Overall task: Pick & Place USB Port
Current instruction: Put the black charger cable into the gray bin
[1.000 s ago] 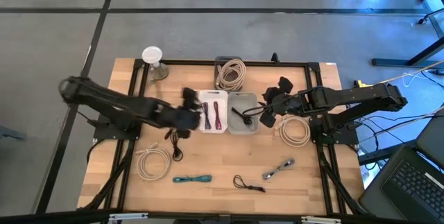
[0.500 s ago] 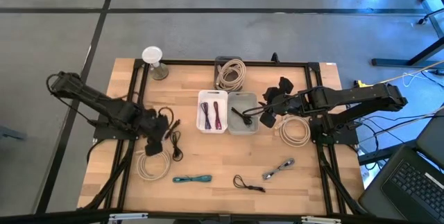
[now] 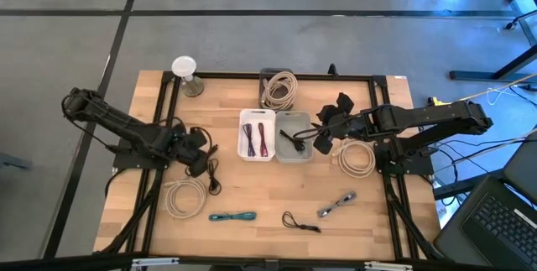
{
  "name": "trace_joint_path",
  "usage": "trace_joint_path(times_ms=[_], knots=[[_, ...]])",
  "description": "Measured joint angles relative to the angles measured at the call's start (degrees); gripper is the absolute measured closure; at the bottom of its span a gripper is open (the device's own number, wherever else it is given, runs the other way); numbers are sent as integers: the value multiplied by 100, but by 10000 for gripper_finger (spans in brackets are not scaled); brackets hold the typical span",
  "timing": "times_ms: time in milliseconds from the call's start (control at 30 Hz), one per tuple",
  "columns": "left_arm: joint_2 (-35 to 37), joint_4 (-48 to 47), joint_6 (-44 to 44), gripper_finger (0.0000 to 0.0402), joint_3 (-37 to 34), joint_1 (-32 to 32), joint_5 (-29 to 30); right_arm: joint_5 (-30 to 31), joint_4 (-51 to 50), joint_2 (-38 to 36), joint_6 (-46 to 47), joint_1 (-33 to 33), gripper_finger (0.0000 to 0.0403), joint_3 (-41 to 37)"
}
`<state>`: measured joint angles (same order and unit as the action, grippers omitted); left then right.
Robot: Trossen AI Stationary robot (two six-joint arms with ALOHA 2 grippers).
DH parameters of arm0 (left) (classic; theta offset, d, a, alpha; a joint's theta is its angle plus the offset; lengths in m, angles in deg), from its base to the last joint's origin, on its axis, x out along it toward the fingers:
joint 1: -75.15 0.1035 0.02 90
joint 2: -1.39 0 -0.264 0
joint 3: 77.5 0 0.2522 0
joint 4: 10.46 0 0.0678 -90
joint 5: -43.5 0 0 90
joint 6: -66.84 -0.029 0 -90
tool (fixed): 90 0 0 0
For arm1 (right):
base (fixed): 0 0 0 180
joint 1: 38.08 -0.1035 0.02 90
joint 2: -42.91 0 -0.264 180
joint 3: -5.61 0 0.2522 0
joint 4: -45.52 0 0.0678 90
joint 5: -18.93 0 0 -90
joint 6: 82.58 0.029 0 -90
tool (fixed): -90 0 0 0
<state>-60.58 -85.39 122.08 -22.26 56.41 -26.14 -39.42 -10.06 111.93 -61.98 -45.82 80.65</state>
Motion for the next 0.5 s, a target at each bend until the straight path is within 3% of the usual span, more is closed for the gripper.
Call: trace_joint_path(times_ms=[333,500], knots=[[-756,785,-821,301,0,849,41,-34,-2,1,-2,-1,242,0],[-1191,1038,-1188,302,0,1318,-242,-36,-25,1,-2,-1,242,0]])
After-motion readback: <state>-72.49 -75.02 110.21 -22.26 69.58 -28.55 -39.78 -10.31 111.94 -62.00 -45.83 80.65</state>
